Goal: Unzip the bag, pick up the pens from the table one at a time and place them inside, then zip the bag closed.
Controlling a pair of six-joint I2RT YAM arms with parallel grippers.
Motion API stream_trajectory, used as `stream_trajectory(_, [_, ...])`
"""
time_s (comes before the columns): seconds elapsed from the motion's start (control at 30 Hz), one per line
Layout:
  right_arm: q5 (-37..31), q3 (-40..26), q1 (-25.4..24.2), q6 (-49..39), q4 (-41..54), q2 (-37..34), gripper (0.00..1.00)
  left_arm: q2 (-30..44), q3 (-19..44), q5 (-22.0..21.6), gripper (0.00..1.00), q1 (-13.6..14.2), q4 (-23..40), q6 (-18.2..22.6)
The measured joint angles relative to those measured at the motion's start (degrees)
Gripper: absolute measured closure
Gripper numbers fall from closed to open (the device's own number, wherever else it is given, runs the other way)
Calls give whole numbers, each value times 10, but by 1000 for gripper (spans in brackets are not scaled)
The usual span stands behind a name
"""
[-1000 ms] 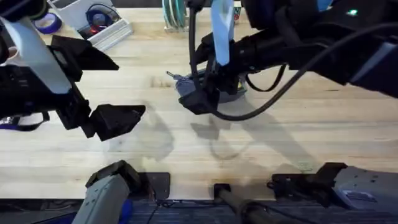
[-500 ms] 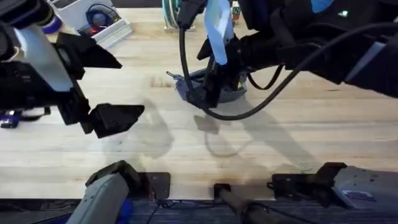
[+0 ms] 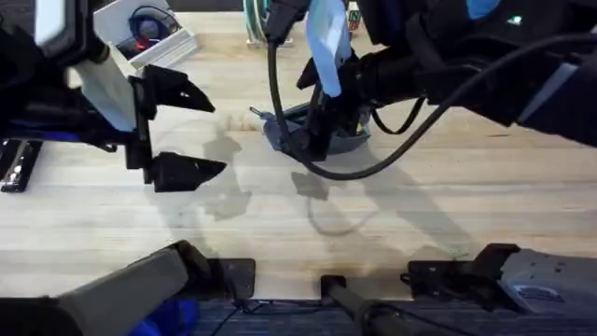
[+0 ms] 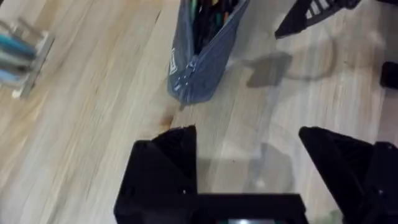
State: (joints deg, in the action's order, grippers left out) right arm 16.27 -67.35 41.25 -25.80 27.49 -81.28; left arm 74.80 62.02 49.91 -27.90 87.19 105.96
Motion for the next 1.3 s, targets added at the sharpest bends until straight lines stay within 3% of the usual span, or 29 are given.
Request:
stream_trajectory(0.13, [0, 0, 0, 0, 0, 0, 5, 33, -33, 24, 5, 0, -29, 58])
stream_trajectory(0.3, [0, 0, 0, 0, 0, 0, 5, 78, -71, 50, 5, 0, -103, 87])
stream_trajectory(0.87, [0, 0, 0, 0, 0, 0, 5, 314, -85, 167, 7, -2, -255, 120])
stream_trajectory(1.3, [20, 0, 0, -32, -4, -1, 5, 343, -85, 200, 8, -2, -320, 120])
